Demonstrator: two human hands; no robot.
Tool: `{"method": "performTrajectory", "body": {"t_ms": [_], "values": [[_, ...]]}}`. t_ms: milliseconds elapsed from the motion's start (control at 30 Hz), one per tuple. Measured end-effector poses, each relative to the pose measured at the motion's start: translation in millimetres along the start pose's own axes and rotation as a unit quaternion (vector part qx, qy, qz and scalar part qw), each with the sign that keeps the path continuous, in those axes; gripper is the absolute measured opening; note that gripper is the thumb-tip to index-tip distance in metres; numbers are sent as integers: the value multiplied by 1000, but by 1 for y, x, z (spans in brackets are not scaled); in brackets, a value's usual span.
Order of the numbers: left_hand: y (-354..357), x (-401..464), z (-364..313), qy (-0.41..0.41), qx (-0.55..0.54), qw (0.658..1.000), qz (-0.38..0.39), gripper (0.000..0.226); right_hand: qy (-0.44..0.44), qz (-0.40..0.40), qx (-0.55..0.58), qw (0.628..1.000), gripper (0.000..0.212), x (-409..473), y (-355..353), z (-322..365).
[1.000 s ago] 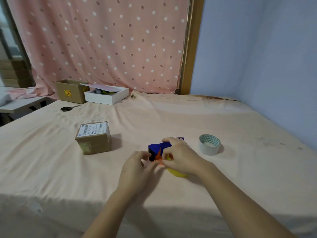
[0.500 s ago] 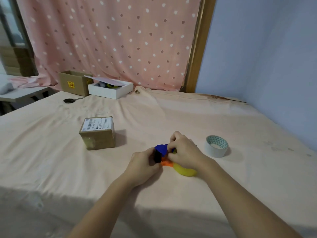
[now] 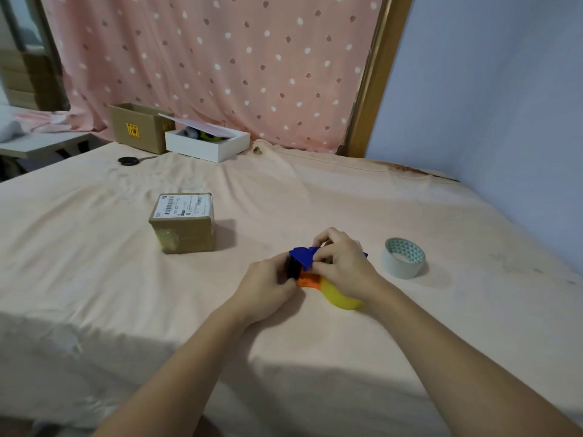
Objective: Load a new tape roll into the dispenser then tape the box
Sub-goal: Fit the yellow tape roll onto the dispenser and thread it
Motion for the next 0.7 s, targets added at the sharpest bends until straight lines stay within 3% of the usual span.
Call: {"method": "performTrajectory", "body": {"t_ms": [167,367,533,700], "values": [[3,0,3,-18,-9,1000,5,43,28,17,14,999,12,2,2,1],[0,4,0,-8,18,999,-42,36,31,27,38,998,35,2,0,5],[1,8,-3,28,105,991,-74,35,39,43,13,998,10,4,0,4],[3,10,-6,49,157,983,-76,33,50,54,10,997,7,6,-1,4]]}}
Point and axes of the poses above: each hand's wrist, its own x-axis towards the middle knuckle, its own y-axis out of the palm, z = x × y, the point moved 3 cm from there along x, towards the middle knuckle, and after that the axes turned 5 degrees about -z, right-handed, at the moved point
